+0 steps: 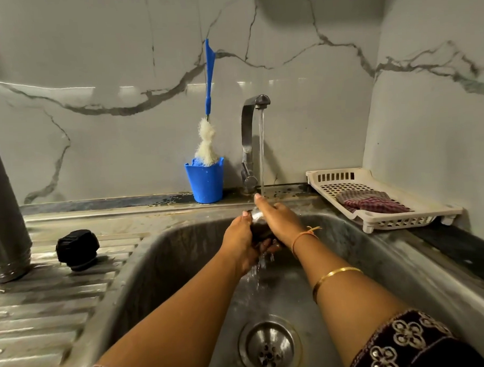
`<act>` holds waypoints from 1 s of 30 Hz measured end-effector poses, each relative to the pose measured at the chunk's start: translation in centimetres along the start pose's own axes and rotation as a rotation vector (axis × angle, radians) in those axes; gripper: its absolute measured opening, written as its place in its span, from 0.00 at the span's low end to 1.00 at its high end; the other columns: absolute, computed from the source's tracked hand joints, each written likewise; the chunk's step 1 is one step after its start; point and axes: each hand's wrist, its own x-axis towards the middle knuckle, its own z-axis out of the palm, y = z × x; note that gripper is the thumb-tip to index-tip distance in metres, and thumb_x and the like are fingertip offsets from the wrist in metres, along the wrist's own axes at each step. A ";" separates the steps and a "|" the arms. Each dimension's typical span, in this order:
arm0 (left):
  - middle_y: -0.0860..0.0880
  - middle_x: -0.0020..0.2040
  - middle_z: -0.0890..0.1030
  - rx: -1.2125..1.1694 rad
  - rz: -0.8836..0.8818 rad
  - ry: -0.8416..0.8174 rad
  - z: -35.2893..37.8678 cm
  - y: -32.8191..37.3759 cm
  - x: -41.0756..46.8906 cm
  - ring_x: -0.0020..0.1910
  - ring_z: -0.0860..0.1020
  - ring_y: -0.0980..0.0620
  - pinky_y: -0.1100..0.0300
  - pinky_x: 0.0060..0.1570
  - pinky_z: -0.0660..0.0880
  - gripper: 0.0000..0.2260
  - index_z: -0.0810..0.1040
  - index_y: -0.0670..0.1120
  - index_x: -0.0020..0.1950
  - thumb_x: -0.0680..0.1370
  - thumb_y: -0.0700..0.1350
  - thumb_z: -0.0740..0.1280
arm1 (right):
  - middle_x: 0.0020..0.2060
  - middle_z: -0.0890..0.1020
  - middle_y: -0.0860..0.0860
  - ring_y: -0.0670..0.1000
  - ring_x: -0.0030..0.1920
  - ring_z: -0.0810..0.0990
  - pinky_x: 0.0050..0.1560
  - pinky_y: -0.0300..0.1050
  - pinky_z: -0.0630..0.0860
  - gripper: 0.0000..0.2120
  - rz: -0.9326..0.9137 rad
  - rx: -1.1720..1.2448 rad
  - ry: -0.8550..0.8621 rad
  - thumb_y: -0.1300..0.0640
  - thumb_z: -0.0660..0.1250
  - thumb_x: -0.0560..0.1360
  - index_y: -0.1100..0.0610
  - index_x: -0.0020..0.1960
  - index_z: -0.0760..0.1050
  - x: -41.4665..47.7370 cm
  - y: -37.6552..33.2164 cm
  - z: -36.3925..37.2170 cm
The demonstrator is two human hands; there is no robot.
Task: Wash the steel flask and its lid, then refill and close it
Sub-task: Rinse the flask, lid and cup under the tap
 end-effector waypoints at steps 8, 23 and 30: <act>0.44 0.50 0.76 0.231 0.038 0.033 -0.1 0.0 0.3 0.43 0.74 0.50 0.57 0.34 0.70 0.09 0.72 0.46 0.55 0.83 0.46 0.53 | 0.54 0.75 0.55 0.58 0.56 0.76 0.53 0.56 0.77 0.15 0.085 0.312 -0.337 0.53 0.61 0.78 0.43 0.64 0.66 -0.6 0.2 -1.2; 0.42 0.48 0.77 0.017 -0.051 0.267 -2.2 0.4 2.3 0.47 0.78 0.42 0.44 0.56 0.76 0.24 0.65 0.45 0.72 0.81 0.57 0.54 | 0.47 0.80 0.57 0.57 0.51 0.79 0.54 0.52 0.77 0.08 -0.001 0.211 -0.207 0.59 0.73 0.70 0.58 0.44 0.74 -0.3 0.7 -1.8; 0.44 0.42 0.76 0.051 -0.031 0.220 -1.8 0.4 1.5 0.41 0.76 0.47 0.50 0.53 0.76 0.20 0.68 0.43 0.68 0.82 0.53 0.55 | 0.47 0.80 0.57 0.56 0.50 0.77 0.49 0.49 0.77 0.07 -0.004 0.282 -0.137 0.58 0.73 0.69 0.57 0.42 0.74 -0.4 0.2 -1.9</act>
